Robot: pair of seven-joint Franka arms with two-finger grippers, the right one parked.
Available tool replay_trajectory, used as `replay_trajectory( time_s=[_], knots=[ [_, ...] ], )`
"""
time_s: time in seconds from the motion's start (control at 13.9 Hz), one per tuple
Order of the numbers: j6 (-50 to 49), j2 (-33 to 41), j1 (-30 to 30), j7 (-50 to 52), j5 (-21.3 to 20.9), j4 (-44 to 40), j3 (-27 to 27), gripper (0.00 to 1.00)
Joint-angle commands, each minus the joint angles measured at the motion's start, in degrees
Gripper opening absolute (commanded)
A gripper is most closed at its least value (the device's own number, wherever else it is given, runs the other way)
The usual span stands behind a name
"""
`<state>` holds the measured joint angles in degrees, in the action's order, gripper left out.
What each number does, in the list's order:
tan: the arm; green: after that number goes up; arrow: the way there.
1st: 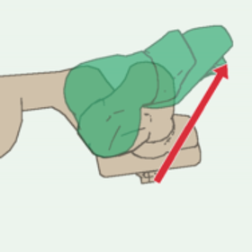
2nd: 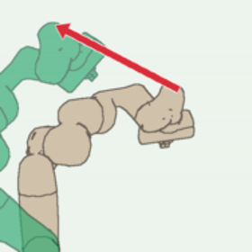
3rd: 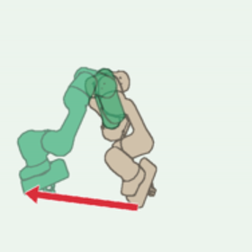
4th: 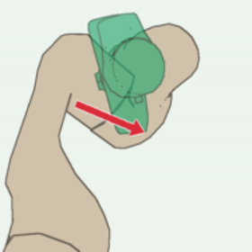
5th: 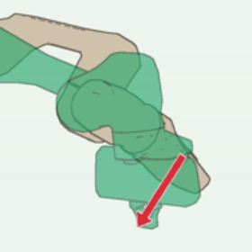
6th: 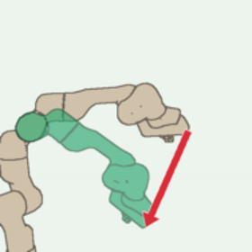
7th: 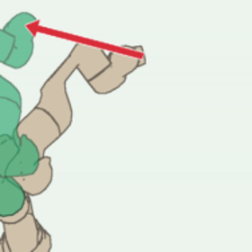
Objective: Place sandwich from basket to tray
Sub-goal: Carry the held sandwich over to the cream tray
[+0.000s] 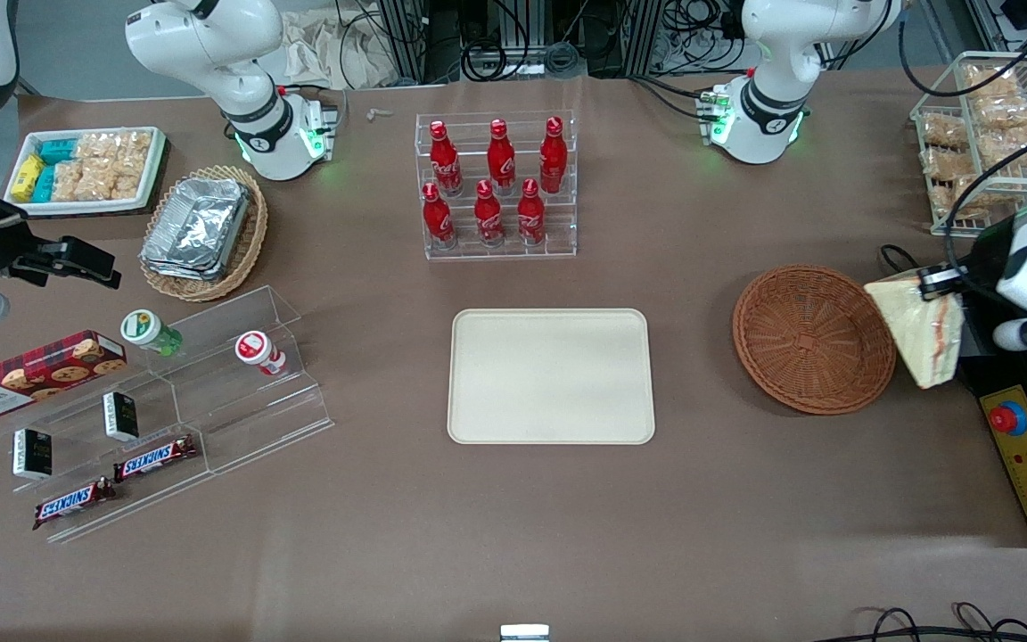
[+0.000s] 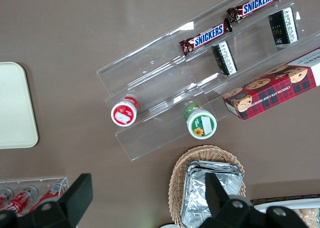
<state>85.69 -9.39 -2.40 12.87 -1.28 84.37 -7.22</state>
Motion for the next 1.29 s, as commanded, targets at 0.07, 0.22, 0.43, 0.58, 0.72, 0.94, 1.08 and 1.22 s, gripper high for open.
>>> replay_trajectory(
  time_s=[0.07,0.22,0.43,0.58,0.72,0.94,1.08,1.22],
  knots=[
    [-1.6,-4.4,4.1,7.7,0.1,-2.9,-2.6,0.0],
    [-0.8,-6.4,8.1,9.2,-0.6,-2.9,-3.1,0.0],
    [4.0,-10.7,12.1,13.7,0.6,-3.4,-3.5,0.0],
    [7.5,-13.3,15.5,17.4,2.0,-3.1,-3.9,0.0],
    [9.3,-17.3,20.0,19.4,1.7,-3.2,-3.9,0.0],
    [15.4,-22.0,24.4,19.7,1.2,-2.2,-3.9,0.0],
    [18.3,-25.1,25.4,20.3,1.1,-1.8,-3.9,0.0],
    [20.5,-26.8,25.6,20.5,1.1,-1.0,-3.9,0.0]
  ],
)
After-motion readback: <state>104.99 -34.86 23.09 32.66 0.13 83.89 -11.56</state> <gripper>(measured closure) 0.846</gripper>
